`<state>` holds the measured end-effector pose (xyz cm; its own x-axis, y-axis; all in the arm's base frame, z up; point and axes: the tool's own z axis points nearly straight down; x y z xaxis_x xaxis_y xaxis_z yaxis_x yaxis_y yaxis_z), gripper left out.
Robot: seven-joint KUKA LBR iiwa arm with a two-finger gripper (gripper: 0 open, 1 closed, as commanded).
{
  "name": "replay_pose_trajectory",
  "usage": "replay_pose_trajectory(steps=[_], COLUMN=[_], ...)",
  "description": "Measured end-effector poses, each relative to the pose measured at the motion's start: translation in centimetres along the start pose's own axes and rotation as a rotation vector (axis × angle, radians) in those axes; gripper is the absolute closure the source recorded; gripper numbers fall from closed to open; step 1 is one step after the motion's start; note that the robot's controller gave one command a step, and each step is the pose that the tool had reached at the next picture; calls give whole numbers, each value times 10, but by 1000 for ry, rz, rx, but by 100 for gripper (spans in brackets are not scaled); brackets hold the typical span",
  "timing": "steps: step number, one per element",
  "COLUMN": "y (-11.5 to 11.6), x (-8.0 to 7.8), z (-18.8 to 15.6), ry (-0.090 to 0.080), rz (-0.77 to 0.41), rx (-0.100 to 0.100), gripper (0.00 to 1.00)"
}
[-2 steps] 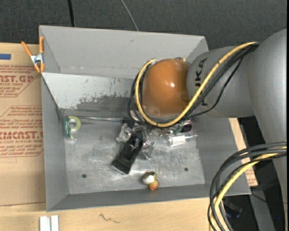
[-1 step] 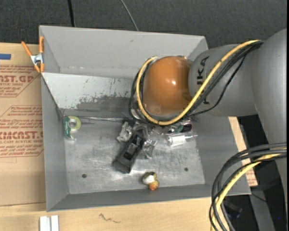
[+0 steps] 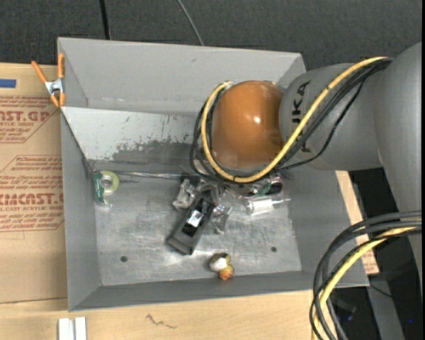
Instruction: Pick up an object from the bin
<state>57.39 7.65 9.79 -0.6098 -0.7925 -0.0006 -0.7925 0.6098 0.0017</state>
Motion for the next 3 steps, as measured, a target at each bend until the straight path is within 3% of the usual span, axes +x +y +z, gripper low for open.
replay_pose_trajectory(steps=[3], y=[1], x=[0], z=[-35], ry=[0], rz=[1], rx=[1], gripper=[100])
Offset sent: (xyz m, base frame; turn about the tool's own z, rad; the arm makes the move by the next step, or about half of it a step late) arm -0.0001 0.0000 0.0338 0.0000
